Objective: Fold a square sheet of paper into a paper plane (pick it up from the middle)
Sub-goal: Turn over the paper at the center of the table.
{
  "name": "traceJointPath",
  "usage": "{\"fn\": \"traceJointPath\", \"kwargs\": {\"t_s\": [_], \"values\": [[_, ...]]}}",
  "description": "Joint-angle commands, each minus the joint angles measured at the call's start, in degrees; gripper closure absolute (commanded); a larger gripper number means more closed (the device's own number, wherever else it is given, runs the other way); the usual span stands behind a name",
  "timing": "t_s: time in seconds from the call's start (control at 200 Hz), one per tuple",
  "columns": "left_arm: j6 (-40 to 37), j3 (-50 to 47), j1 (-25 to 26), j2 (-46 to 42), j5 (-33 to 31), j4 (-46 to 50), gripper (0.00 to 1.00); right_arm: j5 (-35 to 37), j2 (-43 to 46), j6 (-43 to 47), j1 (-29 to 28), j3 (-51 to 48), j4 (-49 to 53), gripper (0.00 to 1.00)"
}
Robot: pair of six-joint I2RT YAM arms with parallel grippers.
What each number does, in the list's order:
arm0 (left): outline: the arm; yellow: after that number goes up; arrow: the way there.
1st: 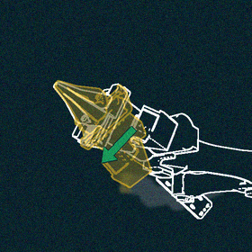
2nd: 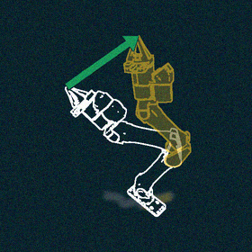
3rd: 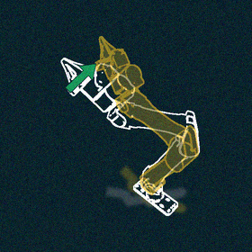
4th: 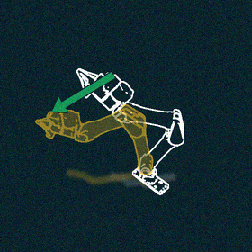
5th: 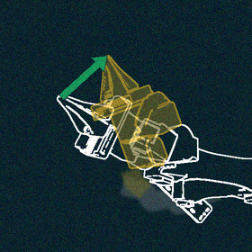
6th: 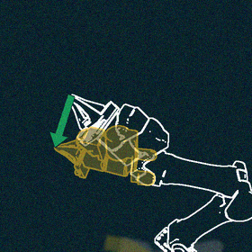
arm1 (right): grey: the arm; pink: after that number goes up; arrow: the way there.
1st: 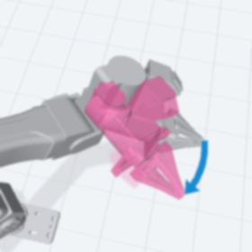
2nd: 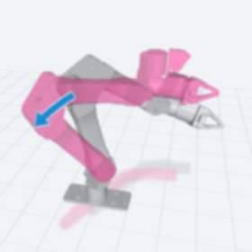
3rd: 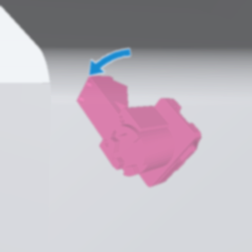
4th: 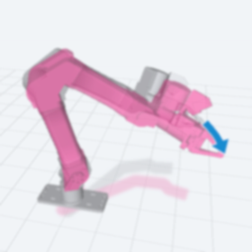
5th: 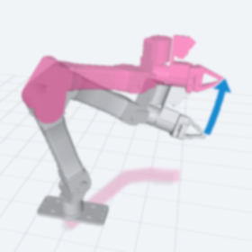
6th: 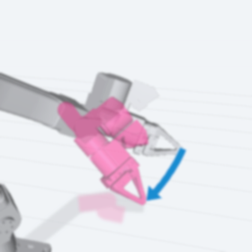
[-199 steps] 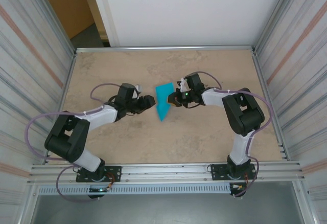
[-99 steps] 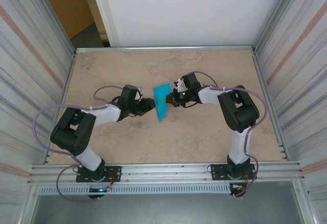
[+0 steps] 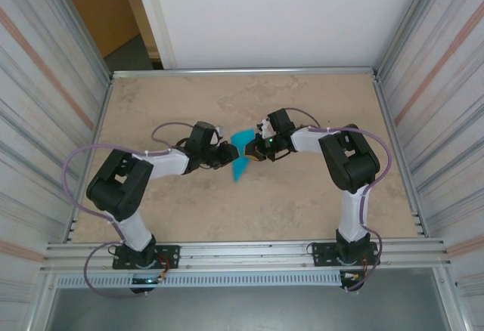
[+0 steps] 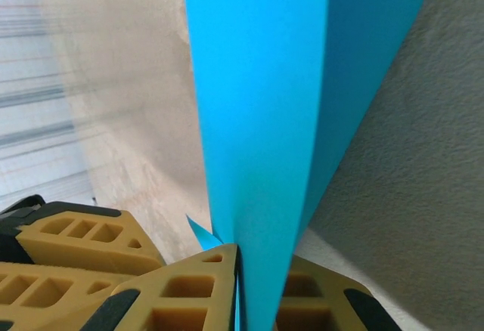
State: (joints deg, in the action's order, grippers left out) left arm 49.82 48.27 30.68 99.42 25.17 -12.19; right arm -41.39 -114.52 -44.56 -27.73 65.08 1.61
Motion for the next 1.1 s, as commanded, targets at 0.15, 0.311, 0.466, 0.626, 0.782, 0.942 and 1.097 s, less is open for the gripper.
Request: {"fn": "traceJointPath", "kwargs": {"t_s": [0.15,0.311,0.466,0.626,0.782,0.942,1.097], "values": [[1.41,5.17,0.69,4.94,1.78,1.14,0.88,1.4,0.3,-0.23,0.2,-0.21,1.3,0.85],[1.59,6.31,0.96,7.22,1.5,3.19,0.9,1.94,1.48,-1.36,0.69,-1.04,0.8,0.78],[1.29,6.13,1.05,7.81,1.12,3.7,0.9,2.71,3.28,-2.69,2.01,-2.28,0.29,0.73],[0.7,6.44,1.02,8.16,0.9,4.67,0.9,2.32,2.86,-2.6,2.87,-1.81,0.92,0.73],[-0.47,7.27,0.97,7.92,-0.02,6.44,0.9,1.15,1.5,-1.94,2.7,-0.68,1.91,0.76],[-1.67,7.88,0.96,7.81,-0.8,7.94,0.9,0.44,0.1,-1.49,2.36,0.75,2.7,0.78],[-2.39,7.98,0.95,7.27,-2.25,9.06,0.89,-0.54,-0.77,-1.42,1.82,2.05,2.95,0.77]]}}
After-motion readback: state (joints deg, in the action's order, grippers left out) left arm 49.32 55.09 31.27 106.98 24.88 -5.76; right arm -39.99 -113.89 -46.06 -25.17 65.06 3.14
